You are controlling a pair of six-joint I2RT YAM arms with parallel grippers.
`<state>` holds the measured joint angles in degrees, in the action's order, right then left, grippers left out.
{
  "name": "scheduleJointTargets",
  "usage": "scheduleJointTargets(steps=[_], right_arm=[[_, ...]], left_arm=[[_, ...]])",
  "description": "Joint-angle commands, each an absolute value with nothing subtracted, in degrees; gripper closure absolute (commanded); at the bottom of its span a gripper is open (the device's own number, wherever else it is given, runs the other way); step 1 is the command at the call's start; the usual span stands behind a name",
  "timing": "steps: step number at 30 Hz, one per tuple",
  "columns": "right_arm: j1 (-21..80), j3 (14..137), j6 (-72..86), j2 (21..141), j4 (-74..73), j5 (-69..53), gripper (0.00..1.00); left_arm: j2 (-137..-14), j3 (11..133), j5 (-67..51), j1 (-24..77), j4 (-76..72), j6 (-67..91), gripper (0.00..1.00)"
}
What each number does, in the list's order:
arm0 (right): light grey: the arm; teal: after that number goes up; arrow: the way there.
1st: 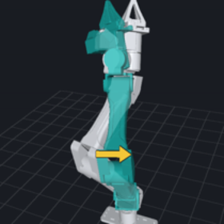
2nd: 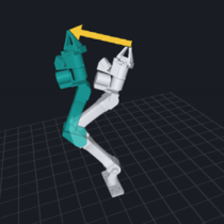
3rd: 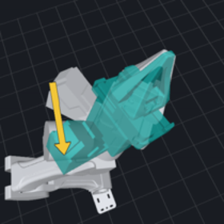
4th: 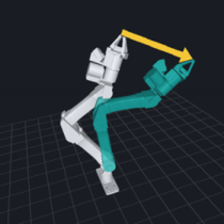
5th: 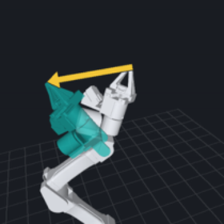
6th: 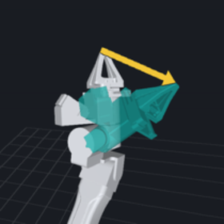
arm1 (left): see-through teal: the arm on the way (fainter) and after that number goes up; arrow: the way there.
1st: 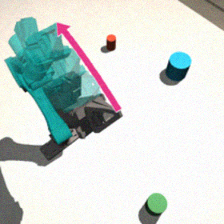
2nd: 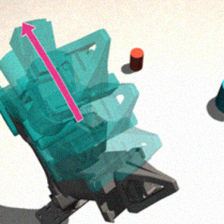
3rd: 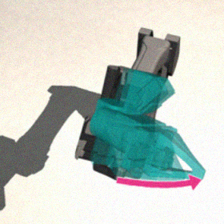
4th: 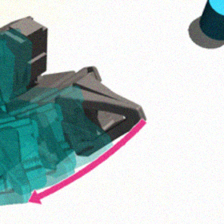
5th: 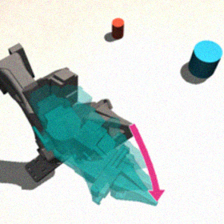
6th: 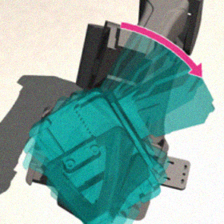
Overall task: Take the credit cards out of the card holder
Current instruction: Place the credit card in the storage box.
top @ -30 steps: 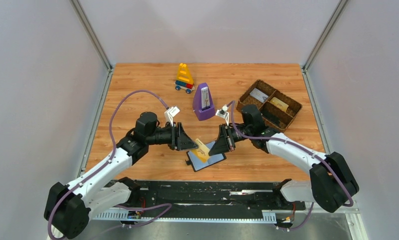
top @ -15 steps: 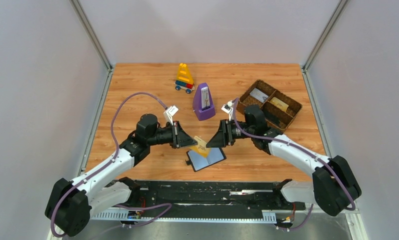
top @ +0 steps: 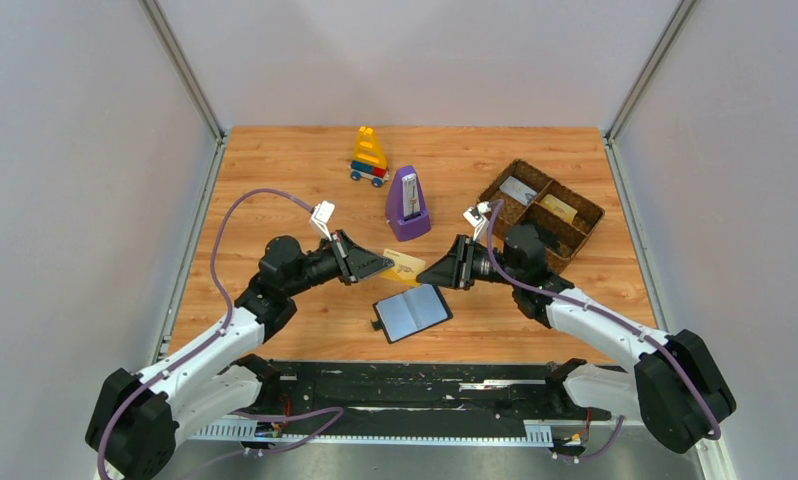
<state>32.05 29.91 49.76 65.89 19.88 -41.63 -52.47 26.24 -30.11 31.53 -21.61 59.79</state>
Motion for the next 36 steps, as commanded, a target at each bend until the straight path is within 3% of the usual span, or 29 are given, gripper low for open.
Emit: scheduleJointTargets(steps=[1, 7, 9, 10, 12, 14, 15, 17, 23, 29, 36], right_arm=[[31.91, 29.43, 54.02, 64.54, 29.05, -42.08, 0.68], [31.95, 28.59, 56.56, 64.72, 34.4, -43.79, 0.88], [31.9, 28.58, 57.01, 64.81, 35.46, -44.06, 0.99], [31.9, 28.53, 57.16, 64.74, 35.66, -44.04, 1.0], [31.71, 28.97, 56.88, 64.56, 35.06, -44.03, 1.0], [30.77, 29.85, 55.86, 64.16, 32.76, -44.2, 1.0], [30.11, 30.55, 54.88, 63.86, 30.68, -44.21, 1.0], [28.14, 32.36, 52.42, 63.09, 25.66, -44.61, 1.0], [16.62, 38.05, 45.47, 61.76, 13.65, -50.58, 1.0], [1.77, 46.22, 37.65, 65.9, 0.89, -54.67, 1.0], [-14.4, 55.63, 30.65, 73.97, -12.25, -51.46, 1.0]], left_arm=[[-52.04, 25.55, -28.5, 31.77, -27.32, 62.85, 0.98], [-51.94, 23.69, -27.75, 31.71, -29.29, 64.47, 0.95], [-52.06, 23.44, -27.72, 31.68, -29.64, 64.64, 0.9], [-52.02, 23.45, -27.7, 31.71, -29.49, 64.66, 0.88], [-51.84, 23.47, -27.46, 31.73, -28.7, 64.52, 0.76], [-51.29, 23.59, -26.81, 31.73, -26.76, 63.9, 0.59], [-51.0, 23.74, -26.17, 31.73, -25.86, 63.19, 0.45], [-50.33, 24.35, -25.3, 31.73, -22.27, 61.64, 0.31], [-49.37, 27.78, -23.36, 31.73, -11.16, 55.93, 0.02], [-49.87, 33.26, -22.1, 31.73, 0.45, 49.44, 0.0], [-52.32, 45.78, -14.34, 31.71, 25.23, 34.4, 0.0]])
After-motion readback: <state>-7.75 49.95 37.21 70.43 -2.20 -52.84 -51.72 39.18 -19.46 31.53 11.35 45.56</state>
